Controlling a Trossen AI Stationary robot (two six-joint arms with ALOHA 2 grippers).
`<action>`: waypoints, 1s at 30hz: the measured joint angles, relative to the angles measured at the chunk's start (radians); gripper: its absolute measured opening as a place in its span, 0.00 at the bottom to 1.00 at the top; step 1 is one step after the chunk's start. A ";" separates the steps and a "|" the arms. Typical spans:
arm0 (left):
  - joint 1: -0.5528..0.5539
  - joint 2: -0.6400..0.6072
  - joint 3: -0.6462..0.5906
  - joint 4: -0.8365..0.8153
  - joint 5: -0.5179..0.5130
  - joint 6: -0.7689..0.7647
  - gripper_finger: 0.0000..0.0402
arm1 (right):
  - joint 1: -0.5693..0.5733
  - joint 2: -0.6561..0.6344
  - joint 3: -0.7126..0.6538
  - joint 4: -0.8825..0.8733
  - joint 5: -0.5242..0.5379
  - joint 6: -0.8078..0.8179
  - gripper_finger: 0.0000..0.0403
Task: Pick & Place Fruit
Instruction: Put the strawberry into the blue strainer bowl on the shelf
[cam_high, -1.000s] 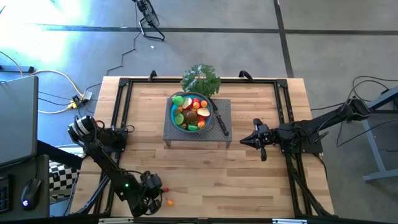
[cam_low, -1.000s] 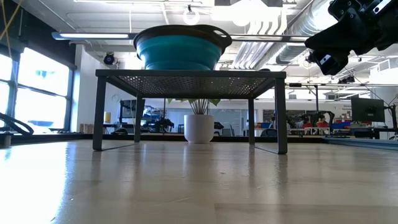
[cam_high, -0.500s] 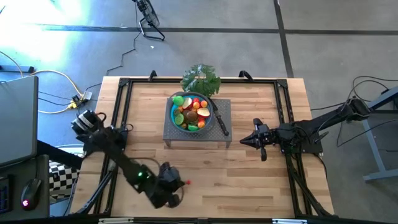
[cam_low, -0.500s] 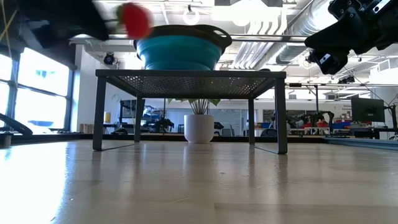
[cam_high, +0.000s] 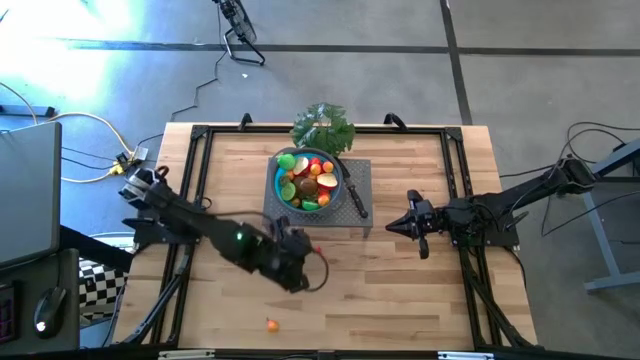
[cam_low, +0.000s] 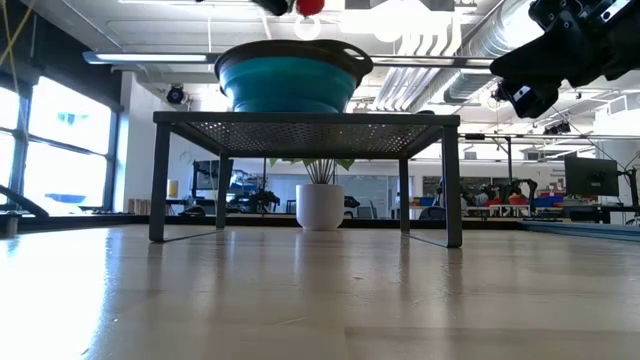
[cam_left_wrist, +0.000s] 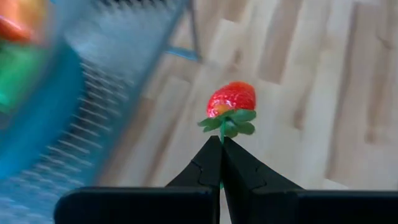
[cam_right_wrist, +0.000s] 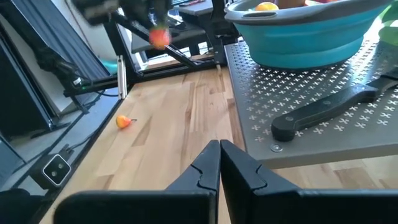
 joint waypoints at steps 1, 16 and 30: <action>0.016 -0.001 0.027 -0.031 -0.001 0.016 0.00 | 0.000 0.000 0.000 0.000 0.000 -0.002 0.01; 0.240 0.000 0.225 -0.218 -0.004 0.185 0.00 | 0.000 0.000 0.000 -0.001 0.000 -0.130 0.01; 0.348 0.000 0.228 -0.268 0.011 0.179 0.00 | 0.000 0.000 0.000 -0.038 -0.003 -0.131 0.01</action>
